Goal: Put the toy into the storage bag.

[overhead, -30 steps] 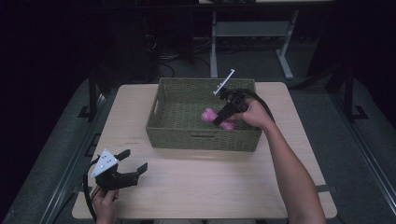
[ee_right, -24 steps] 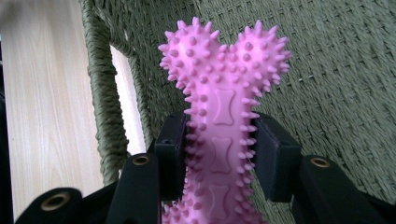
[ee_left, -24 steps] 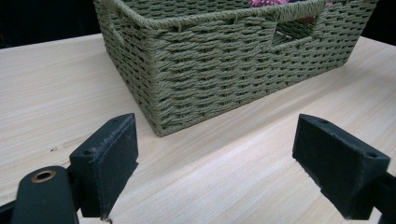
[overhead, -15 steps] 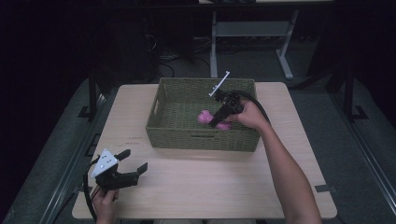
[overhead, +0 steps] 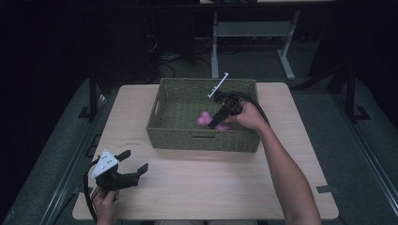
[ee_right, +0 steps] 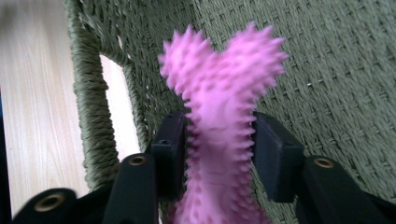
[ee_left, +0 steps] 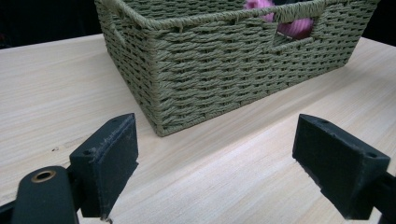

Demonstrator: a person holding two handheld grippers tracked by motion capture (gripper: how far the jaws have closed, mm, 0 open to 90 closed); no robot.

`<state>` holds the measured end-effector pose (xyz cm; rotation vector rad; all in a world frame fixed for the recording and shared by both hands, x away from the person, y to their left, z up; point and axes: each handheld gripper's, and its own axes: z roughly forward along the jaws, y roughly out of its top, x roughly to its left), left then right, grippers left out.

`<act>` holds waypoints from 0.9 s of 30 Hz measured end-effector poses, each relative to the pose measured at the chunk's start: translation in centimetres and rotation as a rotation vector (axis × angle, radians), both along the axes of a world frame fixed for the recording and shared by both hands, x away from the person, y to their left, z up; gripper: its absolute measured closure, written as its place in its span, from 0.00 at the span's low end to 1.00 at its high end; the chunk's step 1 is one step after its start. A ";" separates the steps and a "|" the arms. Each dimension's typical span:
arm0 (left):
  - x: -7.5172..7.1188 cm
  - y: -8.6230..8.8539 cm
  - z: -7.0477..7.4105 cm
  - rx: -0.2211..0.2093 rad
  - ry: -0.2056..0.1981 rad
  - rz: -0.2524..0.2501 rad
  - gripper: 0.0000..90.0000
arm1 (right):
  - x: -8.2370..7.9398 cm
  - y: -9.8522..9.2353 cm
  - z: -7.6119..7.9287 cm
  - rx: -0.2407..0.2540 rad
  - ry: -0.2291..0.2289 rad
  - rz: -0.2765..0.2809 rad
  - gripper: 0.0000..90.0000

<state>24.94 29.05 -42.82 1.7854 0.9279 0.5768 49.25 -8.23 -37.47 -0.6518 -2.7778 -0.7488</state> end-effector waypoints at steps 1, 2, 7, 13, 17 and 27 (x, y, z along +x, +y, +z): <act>0.0 0.0 0.0 0.001 -0.001 0.000 0.15 | 0.0 0.0 0.0 0.006 0.002 -0.001 0.61; 0.0 0.0 0.0 0.001 -0.002 0.001 0.15 | 0.1 -0.1 0.1 0.020 0.007 -0.005 0.61; 0.0 0.0 0.0 0.000 -0.001 0.000 0.15 | 0.0 -0.4 0.3 0.026 -0.001 -0.012 0.61; 0.0 0.0 0.0 0.002 0.000 -0.001 0.15 | -0.2 -0.8 0.8 0.030 -0.011 -0.023 0.60; 0.0 -0.1 0.0 0.003 0.000 0.000 0.15 | -0.3 -1.0 1.1 0.033 -0.019 -0.022 0.60; 0.0 -0.1 0.0 0.005 0.001 0.002 0.15 | -0.5 -1.4 1.4 0.035 -0.033 -0.030 0.57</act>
